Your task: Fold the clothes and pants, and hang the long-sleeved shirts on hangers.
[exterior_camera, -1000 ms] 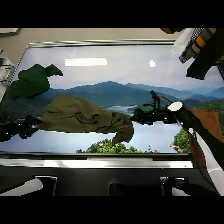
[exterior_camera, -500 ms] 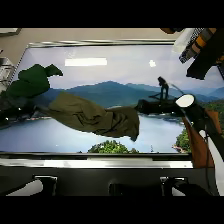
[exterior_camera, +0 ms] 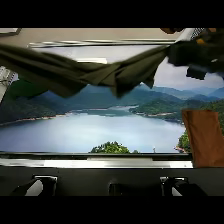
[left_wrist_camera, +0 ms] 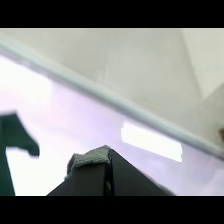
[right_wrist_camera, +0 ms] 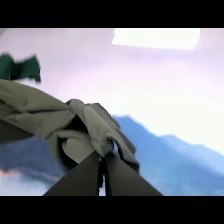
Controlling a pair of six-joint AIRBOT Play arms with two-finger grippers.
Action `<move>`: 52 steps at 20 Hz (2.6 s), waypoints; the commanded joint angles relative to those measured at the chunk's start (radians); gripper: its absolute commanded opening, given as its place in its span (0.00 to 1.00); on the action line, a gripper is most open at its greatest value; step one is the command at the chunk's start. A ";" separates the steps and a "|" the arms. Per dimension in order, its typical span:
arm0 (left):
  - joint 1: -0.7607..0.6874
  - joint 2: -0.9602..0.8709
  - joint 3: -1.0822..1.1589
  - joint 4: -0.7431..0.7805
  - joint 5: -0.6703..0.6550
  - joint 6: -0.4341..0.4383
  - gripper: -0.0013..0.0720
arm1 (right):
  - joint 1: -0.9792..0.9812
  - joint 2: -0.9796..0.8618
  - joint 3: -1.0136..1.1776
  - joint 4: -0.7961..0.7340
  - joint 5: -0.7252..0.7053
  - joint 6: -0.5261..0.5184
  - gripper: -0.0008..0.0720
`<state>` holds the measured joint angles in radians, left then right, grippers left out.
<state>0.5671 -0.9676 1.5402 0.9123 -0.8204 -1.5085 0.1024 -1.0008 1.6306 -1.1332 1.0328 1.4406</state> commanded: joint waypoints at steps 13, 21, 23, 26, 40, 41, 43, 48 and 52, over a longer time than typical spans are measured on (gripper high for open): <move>-0.114 0.179 -0.064 0.216 -0.243 -0.077 0.04 | 0.000 0.040 0.130 -0.404 0.300 0.462 0.05; -0.401 -0.242 -0.482 0.217 -0.101 -0.061 0.04 | 0.000 -0.689 0.129 -0.306 0.416 0.437 0.05; -0.419 -0.338 -0.491 0.217 -0.096 -0.061 0.04 | 0.000 -0.803 0.129 -0.302 0.353 0.437 0.05; -0.420 -0.401 -0.491 0.217 -0.095 -0.061 0.04 | 0.000 -0.881 0.129 -0.297 0.275 0.468 0.05; -0.419 -0.400 -0.491 0.221 -0.143 -0.035 0.04 | -0.438 -0.656 -0.092 0.097 0.548 0.249 0.64; -0.419 -0.400 -0.491 0.221 -0.144 -0.035 0.04 | -0.436 -0.630 -0.179 0.126 0.515 0.228 0.64; -0.419 -0.400 -0.491 0.221 -0.143 -0.035 0.04 | -0.416 -0.587 -0.360 0.218 0.408 0.189 0.64; -0.419 -0.400 -0.491 0.221 -0.143 -0.035 0.04 | -0.305 -0.575 -0.601 0.378 0.166 0.142 0.63; -0.419 -0.400 -0.491 0.221 -0.138 -0.035 0.04 | -0.200 -0.581 -0.614 0.340 0.029 0.203 0.63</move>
<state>0.1486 -1.3670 1.0492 1.1332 -0.9630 -1.5436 -0.1604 -1.5806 1.0538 -0.7956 1.1870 1.6028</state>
